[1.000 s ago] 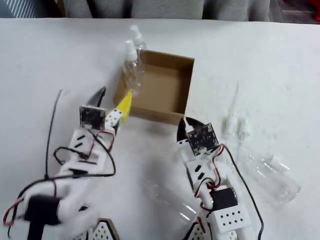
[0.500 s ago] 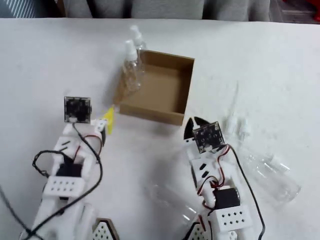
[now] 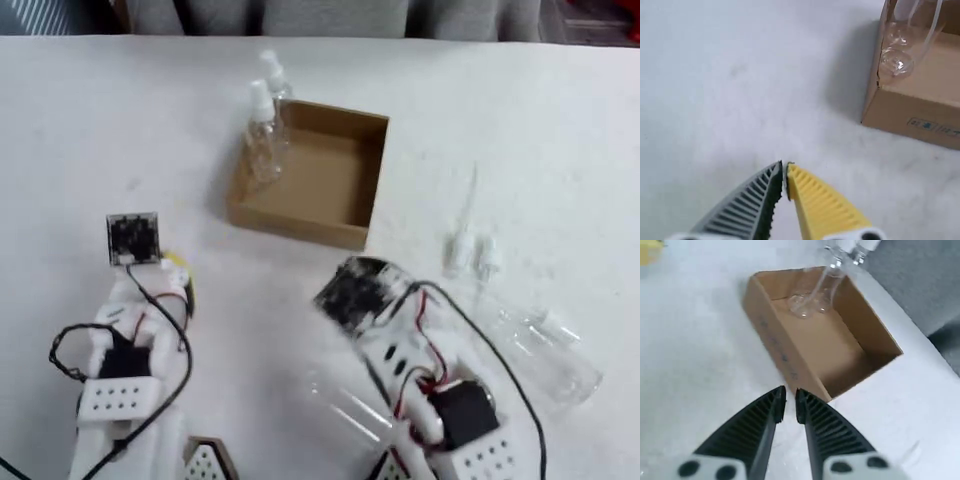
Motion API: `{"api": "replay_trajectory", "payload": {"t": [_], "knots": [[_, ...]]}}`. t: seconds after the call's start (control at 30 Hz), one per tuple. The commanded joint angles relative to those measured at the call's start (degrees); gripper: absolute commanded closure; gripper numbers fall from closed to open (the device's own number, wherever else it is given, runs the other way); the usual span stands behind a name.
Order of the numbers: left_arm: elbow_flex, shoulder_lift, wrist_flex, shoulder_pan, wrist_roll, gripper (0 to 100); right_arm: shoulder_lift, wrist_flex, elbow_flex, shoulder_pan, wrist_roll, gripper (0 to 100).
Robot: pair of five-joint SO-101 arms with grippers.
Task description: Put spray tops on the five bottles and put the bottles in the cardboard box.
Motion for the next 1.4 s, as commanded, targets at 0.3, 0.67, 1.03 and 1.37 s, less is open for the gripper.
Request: {"api": "replay_trajectory", "payload": {"t": [0.3, 0.67, 1.03, 1.37], "knots": [[0.18, -1.27, 0.35, -0.57, -2.90, 98, 21.14, 31.87, -17.32, -20.26, 11.43, 81.3], [0.53, -1.36, 0.26, -0.48, -2.90, 98, 45.41, 15.69, -11.96, -20.00, 1.76, 68.1], [0.62, -1.36, 0.26, -0.40, -2.99, 98, 61.41, 1.54, -7.91, -17.54, -0.44, 68.1], [0.70, -1.36, 0.26, -0.40, -2.99, 98, 56.22, 10.77, -16.97, -12.70, -0.26, 68.2]]}}
